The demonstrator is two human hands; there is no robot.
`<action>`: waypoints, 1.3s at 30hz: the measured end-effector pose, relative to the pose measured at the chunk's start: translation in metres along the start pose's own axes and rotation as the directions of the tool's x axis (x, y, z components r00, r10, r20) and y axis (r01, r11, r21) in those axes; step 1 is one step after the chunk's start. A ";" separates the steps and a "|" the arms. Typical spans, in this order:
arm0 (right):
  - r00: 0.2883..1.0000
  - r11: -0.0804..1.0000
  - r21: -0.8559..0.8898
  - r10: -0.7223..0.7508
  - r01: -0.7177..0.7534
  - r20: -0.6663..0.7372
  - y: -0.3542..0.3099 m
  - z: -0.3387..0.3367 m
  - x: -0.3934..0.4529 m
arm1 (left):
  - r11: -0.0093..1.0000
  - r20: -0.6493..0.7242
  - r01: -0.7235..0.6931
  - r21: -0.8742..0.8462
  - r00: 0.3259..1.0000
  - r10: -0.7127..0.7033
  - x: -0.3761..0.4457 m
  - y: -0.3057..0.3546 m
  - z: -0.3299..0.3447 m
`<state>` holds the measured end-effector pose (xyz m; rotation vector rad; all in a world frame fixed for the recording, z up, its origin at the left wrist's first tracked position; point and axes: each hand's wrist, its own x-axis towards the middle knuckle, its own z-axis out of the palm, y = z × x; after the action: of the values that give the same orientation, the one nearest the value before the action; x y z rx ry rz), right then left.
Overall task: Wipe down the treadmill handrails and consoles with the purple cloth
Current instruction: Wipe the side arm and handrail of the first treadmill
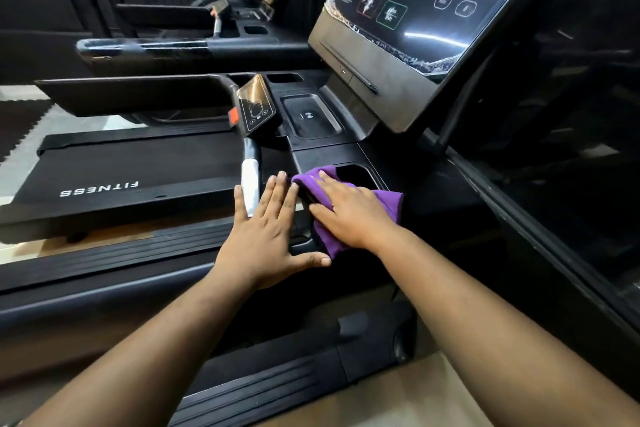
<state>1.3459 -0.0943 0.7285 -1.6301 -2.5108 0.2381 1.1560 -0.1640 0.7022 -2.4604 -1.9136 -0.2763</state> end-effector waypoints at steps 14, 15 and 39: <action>0.998 0.994 -0.100 0.043 -0.047 -0.037 -0.049 0.011 -0.020 | 0.998 0.108 -0.027 0.064 0.994 0.020 -0.032 -0.036 -0.007; 0.998 0.994 -0.112 -0.008 0.002 -0.056 -0.054 0.017 -0.031 | 0.996 0.115 -0.031 0.080 0.993 0.022 -0.035 -0.038 -0.007; 0.999 0.990 0.132 -0.041 0.037 0.026 -0.129 0.050 0.029 | 0.988 0.147 0.153 0.021 0.977 -0.155 -0.078 -0.098 -0.012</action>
<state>1.2094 -0.1223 0.7072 -1.5367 -2.4861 0.4163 1.0421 -0.2154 0.6929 -2.3921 -2.1630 -0.0868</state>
